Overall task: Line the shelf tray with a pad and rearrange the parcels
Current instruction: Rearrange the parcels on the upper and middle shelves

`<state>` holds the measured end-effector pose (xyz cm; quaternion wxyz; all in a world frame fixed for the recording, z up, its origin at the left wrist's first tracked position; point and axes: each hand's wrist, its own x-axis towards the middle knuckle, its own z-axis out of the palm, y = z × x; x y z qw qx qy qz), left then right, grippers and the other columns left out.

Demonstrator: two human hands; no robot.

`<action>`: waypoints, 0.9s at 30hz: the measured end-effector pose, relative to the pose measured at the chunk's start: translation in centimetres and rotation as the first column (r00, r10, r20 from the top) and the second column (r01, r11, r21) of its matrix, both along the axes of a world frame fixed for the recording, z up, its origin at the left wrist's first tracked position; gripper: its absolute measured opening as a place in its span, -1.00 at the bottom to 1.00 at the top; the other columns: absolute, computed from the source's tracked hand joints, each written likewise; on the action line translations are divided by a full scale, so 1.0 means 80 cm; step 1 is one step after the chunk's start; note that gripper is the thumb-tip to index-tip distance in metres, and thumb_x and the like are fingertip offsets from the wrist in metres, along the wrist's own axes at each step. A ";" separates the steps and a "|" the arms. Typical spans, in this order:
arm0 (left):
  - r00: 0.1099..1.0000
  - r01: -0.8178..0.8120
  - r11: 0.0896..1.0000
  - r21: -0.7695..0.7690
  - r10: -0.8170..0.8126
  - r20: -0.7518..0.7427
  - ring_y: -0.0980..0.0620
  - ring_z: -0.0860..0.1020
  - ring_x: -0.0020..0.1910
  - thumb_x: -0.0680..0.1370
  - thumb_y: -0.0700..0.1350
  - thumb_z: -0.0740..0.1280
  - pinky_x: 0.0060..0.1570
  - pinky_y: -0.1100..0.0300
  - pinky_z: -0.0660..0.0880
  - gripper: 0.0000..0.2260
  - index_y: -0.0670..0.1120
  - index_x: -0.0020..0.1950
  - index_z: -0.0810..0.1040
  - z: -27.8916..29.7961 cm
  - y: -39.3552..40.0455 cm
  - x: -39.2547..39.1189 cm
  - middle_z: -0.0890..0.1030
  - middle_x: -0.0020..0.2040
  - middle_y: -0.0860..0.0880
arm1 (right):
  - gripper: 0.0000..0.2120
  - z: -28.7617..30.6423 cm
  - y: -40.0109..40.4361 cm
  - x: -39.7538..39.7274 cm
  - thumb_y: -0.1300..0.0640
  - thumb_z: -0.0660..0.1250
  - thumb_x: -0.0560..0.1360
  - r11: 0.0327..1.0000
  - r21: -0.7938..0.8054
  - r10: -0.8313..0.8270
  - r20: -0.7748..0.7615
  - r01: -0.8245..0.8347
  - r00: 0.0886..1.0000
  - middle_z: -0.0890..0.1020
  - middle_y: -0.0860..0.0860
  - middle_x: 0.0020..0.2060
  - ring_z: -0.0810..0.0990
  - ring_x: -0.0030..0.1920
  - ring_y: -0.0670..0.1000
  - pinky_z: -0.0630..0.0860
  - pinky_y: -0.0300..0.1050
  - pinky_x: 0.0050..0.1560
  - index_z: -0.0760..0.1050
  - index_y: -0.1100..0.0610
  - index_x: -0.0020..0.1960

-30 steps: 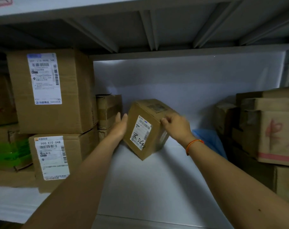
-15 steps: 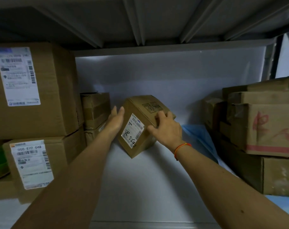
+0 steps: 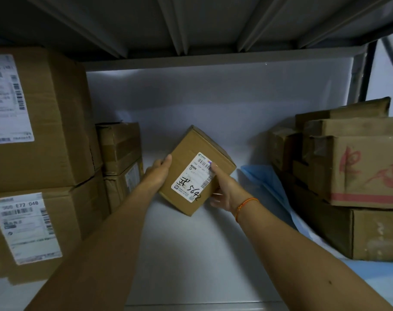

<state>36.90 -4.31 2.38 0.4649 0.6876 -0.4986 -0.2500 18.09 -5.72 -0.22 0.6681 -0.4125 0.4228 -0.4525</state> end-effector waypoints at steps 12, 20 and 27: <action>0.918 -0.190 0.961 -0.200 0.101 -0.384 -0.10 0.63 0.03 0.22 0.57 0.09 0.08 -0.11 0.57 -0.22 0.05 0.18 0.46 -0.029 0.057 -0.039 0.64 0.08 -0.05 | -0.50 -0.006 0.038 0.013 -0.07 0.43 0.35 0.903 -0.375 -0.262 -0.096 0.209 0.960 0.63 0.03 0.05 0.66 -0.05 0.03 0.60 0.05 0.07 0.19 -0.13 0.13; 0.733 -0.521 0.780 -0.347 0.200 -0.651 -0.03 0.64 -0.15 0.48 0.32 0.24 -0.12 0.04 0.61 -0.51 -0.08 0.11 0.41 0.001 0.137 -0.126 0.65 -0.08 -0.04 | -0.45 0.032 0.131 -0.023 -0.28 0.38 0.36 0.673 -0.680 -0.515 -0.149 0.291 0.844 0.57 -0.04 0.05 0.59 0.03 0.05 0.56 0.07 0.06 0.20 -0.03 0.13; 0.696 -0.693 0.551 -0.465 0.342 -0.632 0.02 0.59 -0.03 0.44 0.37 0.20 -0.05 0.06 0.55 -0.53 0.04 0.12 0.41 0.032 0.225 -0.198 0.53 0.06 0.05 | -0.41 0.082 0.215 -0.072 -0.35 0.23 0.34 0.476 -0.847 -0.559 -0.085 0.236 0.825 0.56 -0.08 0.09 0.58 0.06 0.03 0.52 0.12 0.10 0.27 -0.02 0.22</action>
